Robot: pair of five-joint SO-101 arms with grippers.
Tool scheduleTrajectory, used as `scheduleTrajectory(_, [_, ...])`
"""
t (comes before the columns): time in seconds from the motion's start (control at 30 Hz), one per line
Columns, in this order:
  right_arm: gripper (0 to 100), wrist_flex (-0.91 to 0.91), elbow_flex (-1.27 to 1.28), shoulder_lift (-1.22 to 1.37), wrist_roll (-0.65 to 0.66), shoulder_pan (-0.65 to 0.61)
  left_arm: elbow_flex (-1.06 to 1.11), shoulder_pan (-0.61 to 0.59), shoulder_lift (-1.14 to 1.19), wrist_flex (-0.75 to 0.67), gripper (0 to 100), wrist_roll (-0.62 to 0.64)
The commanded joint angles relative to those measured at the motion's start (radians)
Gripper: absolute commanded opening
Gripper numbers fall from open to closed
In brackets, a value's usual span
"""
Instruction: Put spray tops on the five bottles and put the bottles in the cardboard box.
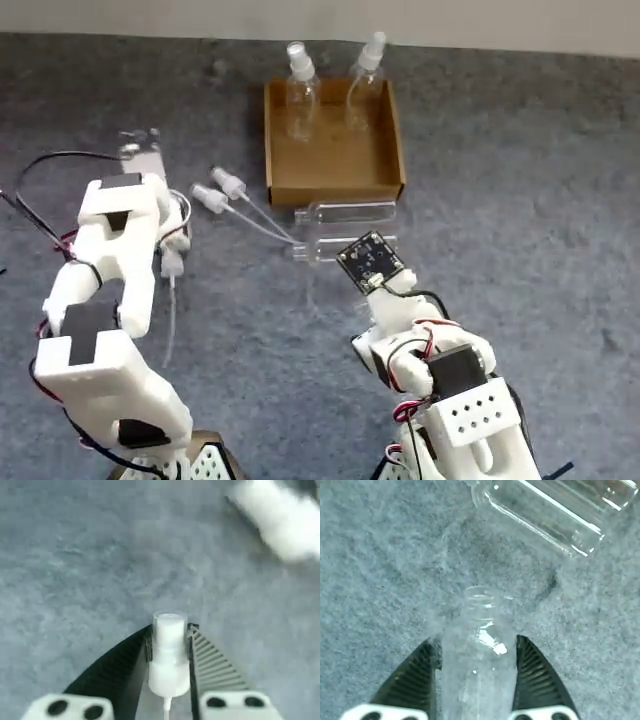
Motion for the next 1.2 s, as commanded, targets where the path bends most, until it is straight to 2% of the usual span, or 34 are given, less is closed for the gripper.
scheduleTrajectory(0.0, [0.5, -0.016, -0.01, -0.01, -0.005, -0.007, -0.042, 0.061, -0.022, 0.163, 6, -0.315])
scheduleTrajectory(0.37, [0.5, -0.016, -0.008, -0.01, -0.005, -0.005, -0.044, 0.203, -0.021, 0.198, 6, -0.404])
scheduleTrajectory(0.43, [0.5, -0.016, -0.008, -0.01, -0.005, -0.005, -0.045, 0.214, -0.022, 0.204, 3, -0.404])
scheduleTrajectory(0.57, [0.5, -0.016, -0.008, -0.01, -0.005, -0.007, -0.097, 0.209, -0.082, 0.304, 0, -0.404])
scheduleTrajectory(0.73, [0.5, -0.024, -0.008, -0.01, -0.009, -0.008, -0.111, 0.216, -0.389, 0.396, 0, -0.387])
scheduleTrajectory(0.83, [0.5, -0.03, -0.008, -0.01, -0.011, -0.015, -0.096, 0.216, -0.624, 0.402, 0, -0.287])
scheduleTrajectory(0.93, [0.5, -0.093, -0.008, -0.01, -0.012, -0.073, -0.047, 0.216, -0.845, 0.396, 0, -0.173])
scheduleTrajectory(1.03, [0.5, -0.176, -0.01, -0.01, -0.006, -0.15, 0.03, 0.216, -1.047, 0.325, 0, -0.061])
scheduleTrajectory(1.17, [0.5, -0.289, -0.018, -0.007, -0.005, -0.217, 0.16, 0.214, -1.308, 0.186, 0, 0.02])
